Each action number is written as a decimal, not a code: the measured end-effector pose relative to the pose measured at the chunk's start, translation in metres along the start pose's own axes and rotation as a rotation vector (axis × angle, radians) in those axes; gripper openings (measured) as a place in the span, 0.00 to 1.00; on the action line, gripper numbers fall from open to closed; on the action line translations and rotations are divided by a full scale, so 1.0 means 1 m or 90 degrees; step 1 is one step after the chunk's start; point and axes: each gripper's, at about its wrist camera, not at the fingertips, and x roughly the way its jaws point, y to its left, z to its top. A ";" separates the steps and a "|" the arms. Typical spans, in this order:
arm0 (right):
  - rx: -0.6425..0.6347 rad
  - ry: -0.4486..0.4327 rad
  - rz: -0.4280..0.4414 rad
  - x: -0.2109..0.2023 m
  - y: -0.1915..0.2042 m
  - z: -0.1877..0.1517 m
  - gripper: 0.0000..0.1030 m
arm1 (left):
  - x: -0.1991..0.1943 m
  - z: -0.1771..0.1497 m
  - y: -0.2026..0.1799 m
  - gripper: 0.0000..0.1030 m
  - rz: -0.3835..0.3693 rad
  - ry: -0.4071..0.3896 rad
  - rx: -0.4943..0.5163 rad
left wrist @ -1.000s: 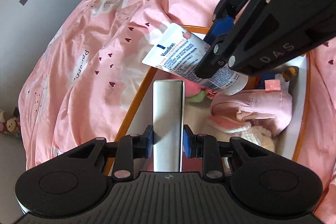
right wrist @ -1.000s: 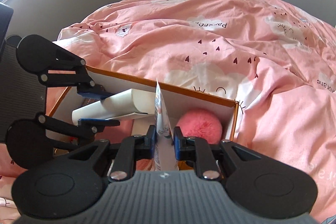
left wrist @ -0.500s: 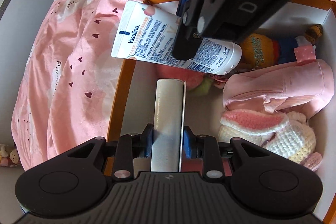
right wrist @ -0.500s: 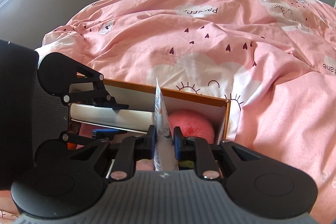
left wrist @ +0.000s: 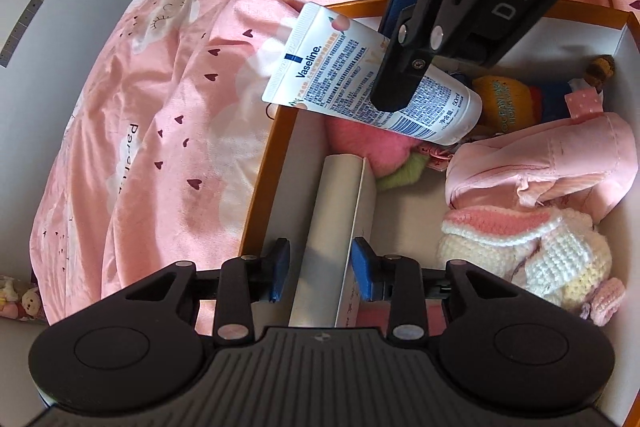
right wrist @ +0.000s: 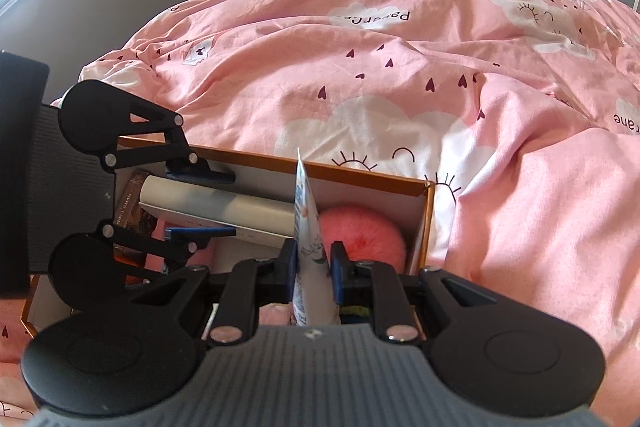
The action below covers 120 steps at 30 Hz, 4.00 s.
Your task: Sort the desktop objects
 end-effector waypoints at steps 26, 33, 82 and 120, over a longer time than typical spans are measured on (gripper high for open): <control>-0.389 -0.056 -0.079 0.023 0.111 -0.007 0.19 | -0.082 -0.080 0.025 0.39 0.024 -0.026 -0.318; -0.624 -0.080 -0.190 0.056 0.141 -0.023 0.18 | -0.082 -0.096 0.035 0.39 0.027 -0.023 -0.353; -0.501 -0.033 -0.083 0.062 0.103 -0.010 0.26 | -0.045 -0.089 0.028 0.39 -0.010 0.033 -0.314; -0.010 -0.075 -0.052 -0.064 0.093 -0.085 0.72 | -0.129 -0.064 -0.040 0.55 0.056 0.039 -0.508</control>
